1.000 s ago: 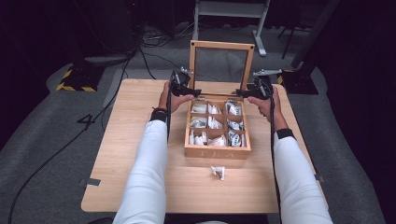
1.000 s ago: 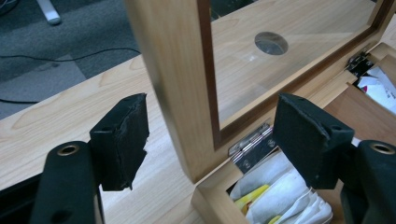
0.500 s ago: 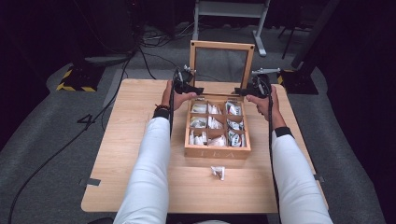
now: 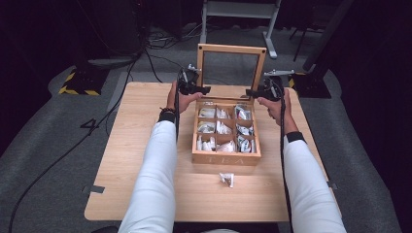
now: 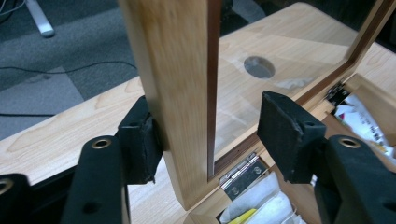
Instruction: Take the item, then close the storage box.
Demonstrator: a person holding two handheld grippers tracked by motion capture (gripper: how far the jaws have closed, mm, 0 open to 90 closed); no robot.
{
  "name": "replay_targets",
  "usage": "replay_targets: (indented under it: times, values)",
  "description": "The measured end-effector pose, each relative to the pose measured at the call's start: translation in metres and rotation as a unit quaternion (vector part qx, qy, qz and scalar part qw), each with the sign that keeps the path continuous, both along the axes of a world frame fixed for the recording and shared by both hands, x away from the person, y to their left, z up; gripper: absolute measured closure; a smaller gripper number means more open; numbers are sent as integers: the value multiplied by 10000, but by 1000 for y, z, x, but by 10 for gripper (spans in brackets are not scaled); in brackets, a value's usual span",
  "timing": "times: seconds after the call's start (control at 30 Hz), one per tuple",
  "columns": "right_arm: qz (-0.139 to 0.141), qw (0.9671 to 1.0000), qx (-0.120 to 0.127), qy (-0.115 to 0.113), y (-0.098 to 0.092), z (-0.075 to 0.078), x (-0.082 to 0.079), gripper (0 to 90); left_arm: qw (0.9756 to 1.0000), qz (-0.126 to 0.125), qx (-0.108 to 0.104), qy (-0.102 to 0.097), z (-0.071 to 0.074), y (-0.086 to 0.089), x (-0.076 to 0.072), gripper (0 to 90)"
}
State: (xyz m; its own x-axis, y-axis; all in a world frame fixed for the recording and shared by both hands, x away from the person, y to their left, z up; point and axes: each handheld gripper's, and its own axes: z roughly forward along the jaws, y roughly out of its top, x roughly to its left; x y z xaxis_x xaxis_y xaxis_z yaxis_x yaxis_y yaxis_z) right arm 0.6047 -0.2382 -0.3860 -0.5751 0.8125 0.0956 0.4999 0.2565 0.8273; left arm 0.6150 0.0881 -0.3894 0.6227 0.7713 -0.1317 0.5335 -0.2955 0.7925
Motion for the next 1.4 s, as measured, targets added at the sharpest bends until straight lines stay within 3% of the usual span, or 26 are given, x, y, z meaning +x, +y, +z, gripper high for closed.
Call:
replay_targets:
  times: [0.13,0.23,0.3,0.5,0.7,1.0,1.17,1.4]
  values:
    - [-3,10000,41,-29,-2,4,-3,444,10000,-41,4,-11,5,2,-4,438]
    - [-10,9999,111,-93,-3,9,-8,458,9999,-84,-54,-69,9,6,-9,497]
    - [43,9999,24,-113,-3,12,-12,492,9997,-161,-147,-129,15,8,-13,503]
    - [12,9998,50,-213,-5,17,-19,548,9994,-219,9,-279,26,8,-24,507]
    - [42,9995,10,-298,-6,22,-24,566,9988,-201,-29,-436,36,10,-31,529]
    - [79,9985,207,-493,-12,34,-34,590,9977,-246,-7,-638,50,15,-42,561]
    - [113,9984,108,-543,-13,38,-39,600,9974,-271,76,-657,55,15,-47,572]
    - [157,9982,149,-563,-15,41,-44,603,9969,-335,124,-697,58,16,-53,574]
